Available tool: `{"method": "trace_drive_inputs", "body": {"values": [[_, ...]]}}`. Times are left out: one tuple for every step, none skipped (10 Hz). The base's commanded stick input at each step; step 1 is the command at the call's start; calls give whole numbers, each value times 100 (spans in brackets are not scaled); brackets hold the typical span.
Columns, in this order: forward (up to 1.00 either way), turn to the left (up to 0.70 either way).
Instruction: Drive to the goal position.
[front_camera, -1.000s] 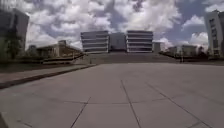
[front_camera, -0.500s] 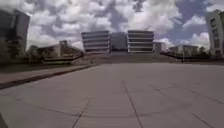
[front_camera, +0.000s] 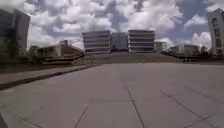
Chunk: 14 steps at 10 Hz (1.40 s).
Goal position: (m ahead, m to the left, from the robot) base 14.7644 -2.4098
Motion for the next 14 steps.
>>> {"method": "trace_drive_inputs", "body": {"values": [[70,0],[70,0],[70,0],[70,0],[70,0],[70,0],[70,0],[70,0],[70,0],[70,0],[70,0],[70,0],[70,0],[70,0]]}}
